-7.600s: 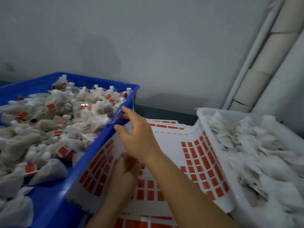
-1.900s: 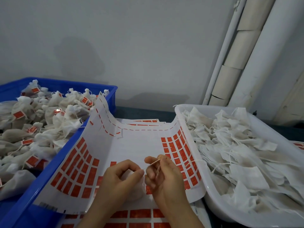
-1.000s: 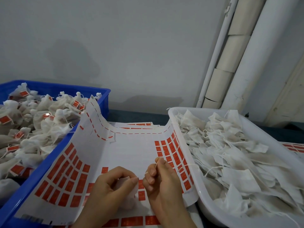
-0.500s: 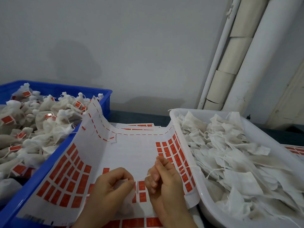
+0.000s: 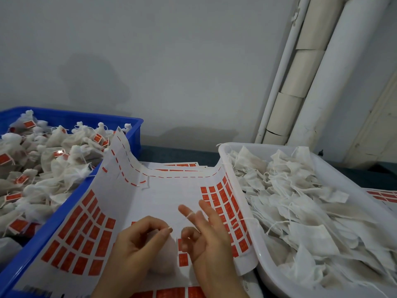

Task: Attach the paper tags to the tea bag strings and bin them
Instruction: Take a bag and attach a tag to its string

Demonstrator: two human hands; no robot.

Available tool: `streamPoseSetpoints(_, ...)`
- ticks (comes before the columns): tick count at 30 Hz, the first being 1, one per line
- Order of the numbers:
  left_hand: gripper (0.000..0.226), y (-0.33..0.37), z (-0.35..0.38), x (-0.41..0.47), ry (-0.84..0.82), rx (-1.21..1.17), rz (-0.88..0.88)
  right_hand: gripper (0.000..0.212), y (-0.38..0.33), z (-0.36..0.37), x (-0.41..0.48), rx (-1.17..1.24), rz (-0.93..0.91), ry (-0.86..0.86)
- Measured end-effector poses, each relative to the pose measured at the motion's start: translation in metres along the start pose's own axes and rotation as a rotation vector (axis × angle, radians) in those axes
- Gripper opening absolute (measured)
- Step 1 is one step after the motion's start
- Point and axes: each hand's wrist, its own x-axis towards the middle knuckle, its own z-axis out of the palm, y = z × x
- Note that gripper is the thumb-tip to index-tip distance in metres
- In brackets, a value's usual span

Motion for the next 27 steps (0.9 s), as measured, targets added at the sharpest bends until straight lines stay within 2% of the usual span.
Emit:
streamPoseSetpoints(2,0.015,0.001,0.0,0.0,0.019,-0.031,0.032,0.035,0.003,0.0,0.0,-0.216,-0.037,0.086)
streamPoseSetpoints(5,0.006,0.003,-0.001,0.0,0.096,-0.1,0.061,0.026,0.007,0.0,-0.003,-0.438,-0.196,0.146)
streamPoseSetpoints(7,0.008,0.004,-0.001,0.0,0.145,-0.102,0.087,0.043,0.01,0.002,-0.008,-0.537,-0.282,0.119)
streamPoseSetpoints(9,0.005,0.006,-0.001,0.0,0.099,-0.056,0.154,0.053,0.012,0.007,-0.013,-0.606,-0.271,0.046)
streamPoseSetpoints(12,0.013,0.004,0.0,0.0,0.024,0.046,0.249,0.047,0.012,0.009,-0.013,-0.586,-0.191,0.004)
streamPoseSetpoints(14,0.015,0.002,-0.001,0.001,0.024,0.097,0.246,0.026,0.012,0.008,-0.011,-0.522,-0.154,0.021)
streamPoseSetpoints(16,0.006,0.0,-0.001,0.001,0.028,0.143,0.222,0.006,0.01,0.007,-0.011,-0.501,-0.134,0.008)
streamPoseSetpoints(19,0.008,-0.001,0.0,0.0,0.037,0.222,0.224,0.009,0.009,0.005,-0.011,-0.519,-0.176,0.003)
streamPoseSetpoints(23,0.038,-0.003,-0.003,0.0,0.054,0.307,0.27,0.008,0.013,0.009,-0.012,-0.543,-0.247,0.07)
streamPoseSetpoints(27,0.034,-0.003,-0.004,-0.001,0.064,0.316,0.288,0.006,0.017,0.013,-0.013,-0.499,-0.263,0.086)
